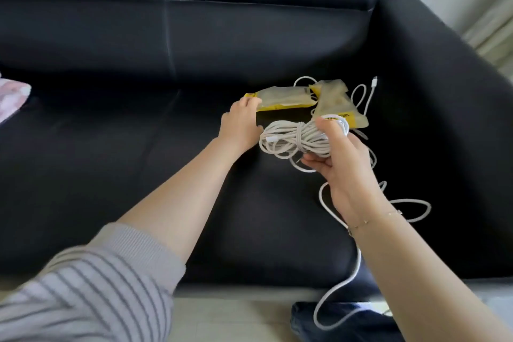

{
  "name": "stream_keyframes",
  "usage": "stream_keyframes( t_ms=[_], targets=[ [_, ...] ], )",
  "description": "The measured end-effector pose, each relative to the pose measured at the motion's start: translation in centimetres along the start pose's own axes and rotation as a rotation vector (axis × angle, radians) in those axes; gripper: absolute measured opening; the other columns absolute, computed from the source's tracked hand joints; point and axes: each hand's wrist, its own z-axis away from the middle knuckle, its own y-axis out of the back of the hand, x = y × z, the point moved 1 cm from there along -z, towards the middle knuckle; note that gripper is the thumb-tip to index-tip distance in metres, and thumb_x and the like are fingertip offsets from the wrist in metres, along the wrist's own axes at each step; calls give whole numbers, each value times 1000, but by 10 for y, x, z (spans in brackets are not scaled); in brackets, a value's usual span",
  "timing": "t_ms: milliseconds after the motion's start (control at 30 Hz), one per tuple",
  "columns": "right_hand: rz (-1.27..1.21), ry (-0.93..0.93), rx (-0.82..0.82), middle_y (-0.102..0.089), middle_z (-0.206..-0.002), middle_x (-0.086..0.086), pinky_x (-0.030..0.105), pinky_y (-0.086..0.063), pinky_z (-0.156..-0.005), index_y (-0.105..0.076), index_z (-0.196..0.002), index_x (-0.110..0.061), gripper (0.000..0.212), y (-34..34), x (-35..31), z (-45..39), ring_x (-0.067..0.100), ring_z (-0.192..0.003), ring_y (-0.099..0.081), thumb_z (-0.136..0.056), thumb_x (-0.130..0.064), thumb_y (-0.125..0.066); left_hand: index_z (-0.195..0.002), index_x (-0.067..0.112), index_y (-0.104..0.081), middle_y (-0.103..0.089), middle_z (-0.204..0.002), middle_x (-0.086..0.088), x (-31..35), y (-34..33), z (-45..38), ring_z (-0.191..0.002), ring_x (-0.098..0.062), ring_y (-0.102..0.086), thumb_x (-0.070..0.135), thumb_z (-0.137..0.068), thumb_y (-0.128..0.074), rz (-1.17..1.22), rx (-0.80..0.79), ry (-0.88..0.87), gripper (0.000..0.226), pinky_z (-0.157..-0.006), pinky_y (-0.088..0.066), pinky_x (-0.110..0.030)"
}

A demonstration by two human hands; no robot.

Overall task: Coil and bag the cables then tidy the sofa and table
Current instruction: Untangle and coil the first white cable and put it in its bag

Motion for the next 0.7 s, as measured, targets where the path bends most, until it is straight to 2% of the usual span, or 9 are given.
stream_keyframes(
  t_ms=[133, 233, 300, 400, 533, 700],
  targets=[
    [-38, -5, 7, -74, -101, 12, 33, -60, -76, -63, -114, -7, 37, 9, -5, -2, 18, -72, -67, -87, -32, -67, -151, 16, -28, -20, -162, -8, 3, -22, -41, -150, -25, -14, 28, -94, -59, -102, -47, -59, 66, -117, -22, -51],
    [-19, 13, 0, -74, -99, 10, 33, -60, -76, -64, -112, -7, 35, 11, -5, -2, 19, -73, -66, -88, -32, -66, -154, 20, -20, -19, -162, -6, -7, -36, -42, -149, -25, -16, 32, -101, -44, -210, -194, -76, 59, -119, -15, -49],
    [17, 13, 18, -74, -101, 10, 31, -60, -75, -62, -114, -8, 37, 13, -3, -2, 20, -75, -68, -87, -34, -67, -154, 22, -22, -21, -161, -3, -14, -41, -30, -148, -22, -16, 32, -105, -31, -229, -187, -81, 50, -120, -11, -47],
    [5, -13, 0, -73, -101, 10, 34, -60, -77, -64, -112, -8, 35, 15, -5, 2, 18, -74, -67, -88, -33, -67, -151, 23, -29, -30, -155, -2, -15, -35, -7, -143, -22, -24, 33, -105, -27, -286, -138, -72, 47, -116, -18, -43],
    [-123, -93, -44, -73, -89, 6, 37, -59, -83, -66, -105, -9, 26, 8, -10, 10, 15, -70, -64, -90, -30, -65, -142, 16, -36, -42, -139, -9, -4, -17, 44, -128, -28, -37, 34, -104, -24, -457, -147, 22, 44, -101, -34, -40],
    [-220, -186, -108, -68, -92, 7, 36, -58, -83, -63, -107, -12, 26, -13, -3, 27, 18, -77, -61, -91, -32, -64, -139, 14, -39, -47, -126, -9, 2, 3, 129, -118, -25, -43, 45, -104, -22, -618, -147, 169, 50, -98, -32, -37]
  ],
)
